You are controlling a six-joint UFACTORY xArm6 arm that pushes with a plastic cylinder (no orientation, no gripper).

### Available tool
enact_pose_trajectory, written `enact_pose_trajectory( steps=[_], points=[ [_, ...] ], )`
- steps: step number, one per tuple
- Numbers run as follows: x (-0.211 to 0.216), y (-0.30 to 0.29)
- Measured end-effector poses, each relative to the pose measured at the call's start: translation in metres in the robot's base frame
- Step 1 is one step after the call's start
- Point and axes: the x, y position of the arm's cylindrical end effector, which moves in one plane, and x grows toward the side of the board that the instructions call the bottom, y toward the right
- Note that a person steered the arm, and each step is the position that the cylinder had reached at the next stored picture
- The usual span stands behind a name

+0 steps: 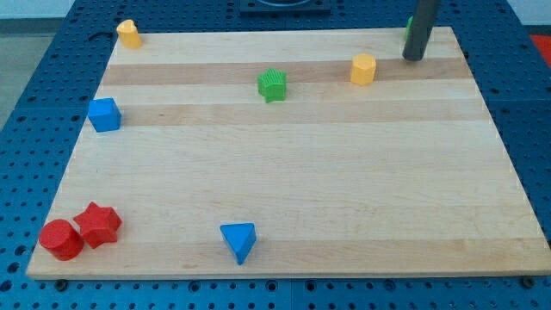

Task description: Move your arm towards the green star

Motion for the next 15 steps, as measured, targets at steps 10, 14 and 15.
enact_pose_trajectory(
  steps=[10,14,15],
  points=[
    [-0.034,-0.148],
    [-0.007,-0.189],
    [0.002,-0.196]
  ],
)
